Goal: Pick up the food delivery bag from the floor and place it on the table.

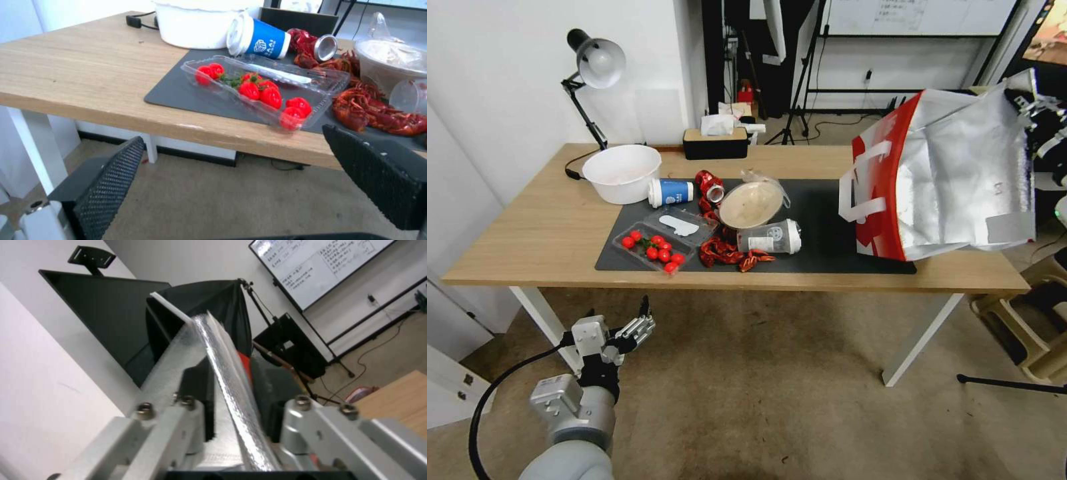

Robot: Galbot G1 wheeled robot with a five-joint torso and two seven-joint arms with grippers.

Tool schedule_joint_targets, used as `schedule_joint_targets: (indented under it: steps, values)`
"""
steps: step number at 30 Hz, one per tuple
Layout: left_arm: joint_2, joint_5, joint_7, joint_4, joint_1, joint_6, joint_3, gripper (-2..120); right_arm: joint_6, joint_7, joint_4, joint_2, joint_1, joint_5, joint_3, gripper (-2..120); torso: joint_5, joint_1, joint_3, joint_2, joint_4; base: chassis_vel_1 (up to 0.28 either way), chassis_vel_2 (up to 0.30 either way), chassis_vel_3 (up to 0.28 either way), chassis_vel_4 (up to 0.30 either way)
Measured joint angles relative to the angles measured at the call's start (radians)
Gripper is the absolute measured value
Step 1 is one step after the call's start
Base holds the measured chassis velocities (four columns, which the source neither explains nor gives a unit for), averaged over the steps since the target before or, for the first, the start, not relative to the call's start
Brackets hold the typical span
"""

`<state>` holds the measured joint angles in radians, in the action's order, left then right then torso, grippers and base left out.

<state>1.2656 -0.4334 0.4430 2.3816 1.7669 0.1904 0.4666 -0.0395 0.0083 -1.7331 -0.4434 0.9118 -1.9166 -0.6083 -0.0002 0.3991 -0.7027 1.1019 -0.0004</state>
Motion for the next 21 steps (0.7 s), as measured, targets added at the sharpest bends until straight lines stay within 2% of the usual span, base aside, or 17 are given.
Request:
schedule_joint_targets:
  steps: [2,3,5,7,10,12,14,15,17,21]
  values:
    - [0.0,0.0,0.0,0.0,0.0,-0.001,0.001,100,-0.001,0.007,0.002,-0.007,-0.008,0.007,0.009,32,0.0002,0.0,0.0,0.0,0.0,0.0,0.0,0.0,0.0]
    - [0.0,0.0,0.0,0.0,0.0,-0.001,0.001,100,-0.001,0.007,0.002,-0.007,-0.008,0.007,0.009,32,0.0002,0.0,0.0,0.0,0.0,0.0,0.0,0.0,0.0]
    - [0.0,0.0,0.0,-0.002,0.0,-0.002,0.0,100,-0.002,0.015,0.005,-0.013,-0.013,0.014,0.014,43,0.0002,0.0,0.0,0.0,0.0001,0.0,0.0,0.0,0.0]
    - [0.0,0.0,0.0,-0.003,0.0,-0.003,0.0,100,-0.002,0.016,0.006,-0.014,-0.013,0.016,0.015,47,0.0002,0.0,0.0,0.0,0.0001,0.0,0.0,0.0,0.0]
    - [0.0,0.0,0.0,-0.007,-0.003,-0.003,-0.002,100,-0.001,0.017,0.011,-0.012,-0.006,0.029,0.011,64,0.0002,0.0,0.0,0.0,0.0,0.0,0.0,0.0,0.0]
    - [-0.001,0.0,0.0,-0.008,-0.004,-0.003,-0.002,100,0.001,0.018,0.014,-0.011,-0.009,0.032,0.011,67,0.0001,0.0,0.0,0.0,-0.0002,0.0,0.0,0.0,0.0]
    - [-0.003,0.0,0.0,-0.009,-0.005,-0.003,-0.002,100,0.005,0.023,0.018,-0.011,-0.019,0.037,0.013,78,0.0,0.0,0.0,0.0,0.0,0.0,0.0,0.0,0.0]
    - [-0.003,0.0,0.0,-0.009,-0.005,-0.003,-0.002,100,0.005,0.023,0.018,-0.011,-0.019,0.037,0.013,78,0.0,0.0,0.0,0.0,0.0,0.0,0.0,0.0,0.0]
    - [-0.004,-0.001,0.0,-0.009,-0.005,-0.002,-0.001,100,0.006,0.028,0.022,-0.01,-0.024,0.043,0.016,89,0.0002,0.0,0.0,0.0,0.0,0.0,0.0,0.0,0.0]
    - [-0.003,-0.001,0.0,-0.009,-0.005,-0.002,-0.001,100,0.005,0.025,0.028,-0.008,-0.038,0.057,0.029,98,0.0002,0.0,0.0,0.0,0.0,0.0,0.0,0.0,0.0]
